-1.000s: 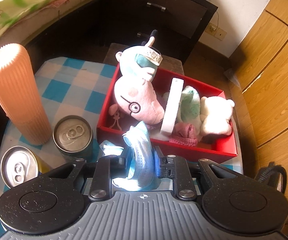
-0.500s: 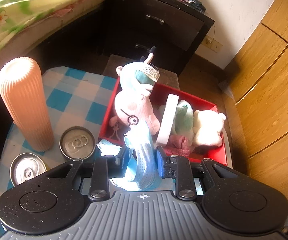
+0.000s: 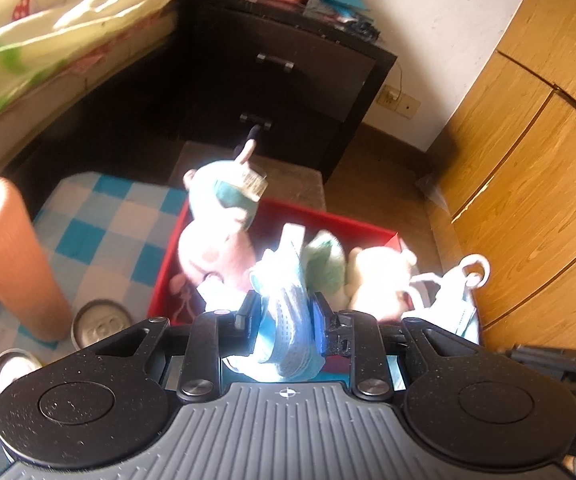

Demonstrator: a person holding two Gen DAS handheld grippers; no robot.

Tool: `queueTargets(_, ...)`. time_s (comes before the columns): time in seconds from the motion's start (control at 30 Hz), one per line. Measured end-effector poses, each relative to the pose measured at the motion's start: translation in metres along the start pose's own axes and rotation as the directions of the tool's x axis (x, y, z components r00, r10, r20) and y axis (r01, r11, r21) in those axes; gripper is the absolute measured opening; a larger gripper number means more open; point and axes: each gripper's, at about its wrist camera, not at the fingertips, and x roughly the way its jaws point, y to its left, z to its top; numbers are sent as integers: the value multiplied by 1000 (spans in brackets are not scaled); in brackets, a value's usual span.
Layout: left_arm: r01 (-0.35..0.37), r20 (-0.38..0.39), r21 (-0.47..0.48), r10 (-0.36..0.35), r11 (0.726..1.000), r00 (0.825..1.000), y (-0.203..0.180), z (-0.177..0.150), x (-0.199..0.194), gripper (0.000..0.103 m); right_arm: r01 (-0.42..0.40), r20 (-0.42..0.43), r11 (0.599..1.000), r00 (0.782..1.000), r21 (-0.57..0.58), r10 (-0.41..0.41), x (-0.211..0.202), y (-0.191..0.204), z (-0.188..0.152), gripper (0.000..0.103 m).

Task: Organize soft objects
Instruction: 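Carry the mask with left tool while right tool carries its mask over the box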

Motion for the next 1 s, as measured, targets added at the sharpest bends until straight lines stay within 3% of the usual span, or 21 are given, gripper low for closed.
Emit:
queueTargets(0.2,9,33,24,-10,1000,999,-19,12,7,27,109,76,994,991,-16,-107,-8,-7,19,0)
queueTargets(0.57,-8,47,65,5,998,999,-42,29,31,27,209,114,977,973,-46,-203,-5,-18,42,0)
queueTargets(1.0,-49,21,120,47,992,999,-62,37,68,26,266,35,963,964,-50,-264,28,-39,54,0)
